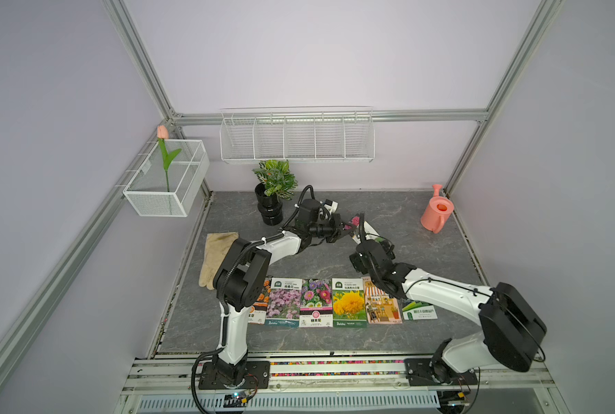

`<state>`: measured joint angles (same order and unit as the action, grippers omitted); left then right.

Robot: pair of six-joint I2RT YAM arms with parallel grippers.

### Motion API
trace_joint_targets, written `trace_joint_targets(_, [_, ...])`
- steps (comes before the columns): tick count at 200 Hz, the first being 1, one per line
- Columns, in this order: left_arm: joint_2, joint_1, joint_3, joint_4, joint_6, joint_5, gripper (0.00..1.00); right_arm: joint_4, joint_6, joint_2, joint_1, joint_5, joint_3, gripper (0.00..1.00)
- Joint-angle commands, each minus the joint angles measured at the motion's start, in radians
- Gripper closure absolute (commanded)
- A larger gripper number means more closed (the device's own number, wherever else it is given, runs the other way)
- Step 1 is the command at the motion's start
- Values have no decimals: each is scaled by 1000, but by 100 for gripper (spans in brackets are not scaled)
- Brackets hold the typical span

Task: Arrange the seed packets in a row
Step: Pick up the seed packet from the center of the board, then place the seed packet at the center of the board.

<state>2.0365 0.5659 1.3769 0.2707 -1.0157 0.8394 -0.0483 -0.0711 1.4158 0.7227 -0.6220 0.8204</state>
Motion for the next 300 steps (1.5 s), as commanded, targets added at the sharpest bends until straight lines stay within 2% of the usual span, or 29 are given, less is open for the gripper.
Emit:
trace_joint_targets(1, [13, -29, 58, -158, 222, 96, 100, -181, -173, -154, -120, 208, -29, 11])
trace_joint_targets(42, [47, -3, 152, -338, 453, 255, 100, -331, -292, -423, -281, 380, -91, 11])
trace_joint_targets(63, [69, 29, 256, -580, 643, 256, 100, -387, -327, -538, -383, 457, -90, 11])
trace_joint_targets(83, [91, 69, 313, -628, 684, 266, 100, -443, -337, -579, -486, 522, -59, 11])
trace_joint_targets(109, [116, 117, 352, -597, 663, 265, 100, -473, -351, -551, -612, 658, -48, 11])
trace_joint_targets(135, [139, 148, 380, -558, 638, 287, 100, -404, -383, -545, -681, 841, -105, 11])
trace_joint_targets(145, [149, 156, 385, -513, 604, 302, 100, -392, -396, -555, -694, 873, -117, 11])
trace_joint_targets(171, [213, 186, 443, -408, 505, 328, 100, -429, -397, -608, -732, 870, -96, 11])
trace_joint_targets(213, [351, 278, 588, -206, 302, 269, 100, -524, -389, -599, -785, 895, -4, 11])
trace_joint_targets(230, [404, 311, 657, -208, 279, 237, 100, -553, -397, -614, -795, 853, 15, 11])
trace_joint_targets(254, [465, 352, 738, -204, 242, 183, 100, -609, -393, -616, -827, 721, 33, 11])
trace_joint_targets(280, [528, 409, 848, -221, 239, 112, 100, -568, -443, -595, -909, 795, 22, 11])
trace_joint_targets(300, [593, 437, 950, -232, 218, 71, 100, -545, -464, -594, -940, 807, 36, 11])
